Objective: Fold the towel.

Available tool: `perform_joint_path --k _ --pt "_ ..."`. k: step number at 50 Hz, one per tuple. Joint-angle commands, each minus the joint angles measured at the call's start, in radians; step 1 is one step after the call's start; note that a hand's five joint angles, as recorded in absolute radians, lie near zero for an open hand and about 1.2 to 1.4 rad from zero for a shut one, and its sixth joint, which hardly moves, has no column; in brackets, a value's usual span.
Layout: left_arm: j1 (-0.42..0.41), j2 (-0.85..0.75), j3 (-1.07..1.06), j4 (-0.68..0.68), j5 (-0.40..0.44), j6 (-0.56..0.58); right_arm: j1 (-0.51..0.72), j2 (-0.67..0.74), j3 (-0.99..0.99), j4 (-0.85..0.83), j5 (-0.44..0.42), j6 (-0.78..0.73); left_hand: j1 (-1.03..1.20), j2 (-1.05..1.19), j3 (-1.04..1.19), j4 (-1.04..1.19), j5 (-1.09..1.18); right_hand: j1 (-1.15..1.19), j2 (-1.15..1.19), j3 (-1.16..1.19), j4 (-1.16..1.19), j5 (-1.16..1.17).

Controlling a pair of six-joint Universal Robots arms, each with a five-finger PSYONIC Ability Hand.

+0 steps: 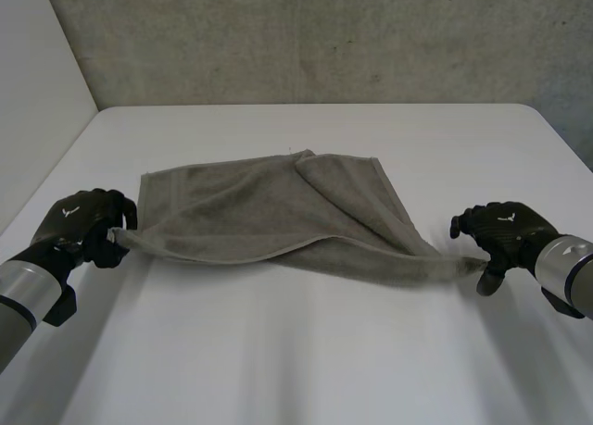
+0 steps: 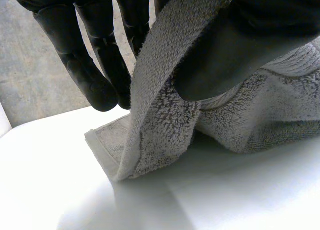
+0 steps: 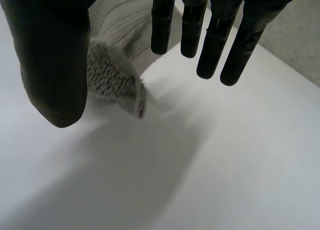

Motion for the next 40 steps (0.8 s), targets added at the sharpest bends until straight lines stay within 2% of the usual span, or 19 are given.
perform_joint_path --k 1,7,9,10,11,13,18,20,21,22,24,25,27,30,33,34,36,40 --pt "0.003 -0.002 -0.002 0.0 0.002 0.001 0.01 0.048 -0.007 -0.002 -0.001 0.013 -0.032 -0.111 -0.143 -0.112 -0.257 0.07 0.066 0.059 0.053 0.042" --pt "0.002 -0.002 -0.004 0.0 0.002 0.003 0.013 0.057 -0.015 0.0 -0.024 0.1 -0.032 -0.111 -0.143 -0.112 -0.257 0.146 0.142 0.135 0.129 0.118" --pt "0.002 -0.002 -0.004 0.0 0.003 0.003 0.013 0.057 -0.015 0.0 -0.038 0.114 -0.032 -0.111 -0.143 -0.112 -0.257 0.229 0.225 0.218 0.211 0.2" --pt "0.002 -0.002 -0.004 0.0 0.003 0.003 0.011 0.057 -0.015 0.0 -0.053 0.125 -0.032 -0.111 -0.143 -0.112 -0.257 0.371 0.367 0.36 0.354 0.343" --pt "0.002 -0.002 -0.004 -0.001 0.003 0.003 0.011 0.057 -0.015 0.0 -0.053 0.125 -0.032 -0.111 -0.143 -0.112 -0.257 0.373 0.368 0.362 0.355 0.344" --pt "0.002 -0.002 -0.004 -0.001 0.002 0.004 0.005 0.051 -0.019 -0.006 -0.07 0.154 -0.032 -0.111 -0.143 -0.112 -0.257 0.959 0.954 0.948 0.941 0.93" --pt "0.0 0.018 0.003 -0.015 -0.001 0.001 -0.004 0.023 -0.07 0.001 -0.058 0.191 -0.032 -0.111 -0.143 -0.112 -0.257 0.962 0.958 0.951 0.944 0.933" --pt "0.0 0.075 0.019 -0.027 -0.003 -0.008 -0.012 -0.02 -0.091 0.009 -0.059 0.197 -0.032 -0.111 -0.143 -0.112 -0.257 0.962 0.958 0.951 0.944 0.933" --pt "0.0 0.075 0.019 -0.027 -0.003 -0.008 -0.021 -0.084 -0.109 0.021 -0.067 0.205 -0.032 -0.111 -0.143 -0.112 -0.257 0.962 0.958 0.951 0.944 0.933" --pt "0.002 0.125 0.03 -0.047 -0.003 -0.019 -0.021 -0.084 -0.11 0.021 -0.067 0.205 -0.032 -0.111 -0.143 -0.112 -0.257 0.962 0.958 0.951 0.944 0.933" --pt "0.005 0.174 0.048 -0.073 -0.003 -0.037 -0.053 -0.226 -0.154 0.057 -0.077 0.212 -0.032 -0.111 -0.143 -0.112 -0.257 0.962 0.958 0.951 0.944 0.933" --pt "0.008 0.222 0.071 -0.102 -0.003 -0.062 -0.053 -0.227 -0.154 0.057 -0.077 0.212 -0.032 -0.111 -0.143 -0.112 -0.257 0.962 0.958 0.951 0.944 0.933" --pt "0.009 0.269 0.104 -0.137 -0.001 -0.094 -0.07 -0.325 -0.236 0.083 -0.088 0.214 -0.032 -0.111 -0.143 -0.112 -0.257 0.962 0.958 0.951 0.944 0.933" --pt "0.011 0.366 0.176 -0.217 -0.001 -0.17 -0.073 -0.365 -0.288 0.103 -0.102 0.214 -0.032 -0.111 -0.143 -0.112 -0.257 0.962 0.958 0.951 0.944 0.933" --pt "0.02 0.429 0.261 -0.294 0.0 -0.249 -0.098 -0.405 -0.486 0.263 -0.139 0.205 -0.032 -0.111 -0.143 -0.112 -0.257 0.962 0.958 0.951 0.944 0.933" --pt "0.02 0.429 0.262 -0.294 0.0 -0.249 -0.098 -0.405 -0.487 0.264 -0.139 0.205 -0.032 -0.111 -0.143 -0.112 -0.257 0.962 0.958 0.951 0.944 0.933" --pt "0.028 0.454 0.361 -0.374 -0.001 -0.316 -0.137 -0.4 -0.629 0.397 -0.165 0.2 -0.032 -0.111 -0.143 -0.112 -0.257 0.962 0.958 0.951 0.944 0.933" --pt "0.036 0.445 0.417 -0.417 -0.014 -0.333 -0.156 -0.368 -0.732 0.487 -0.197 0.193 -0.032 -0.111 -0.143 -0.112 -0.257 0.962 0.958 0.951 0.944 0.933"
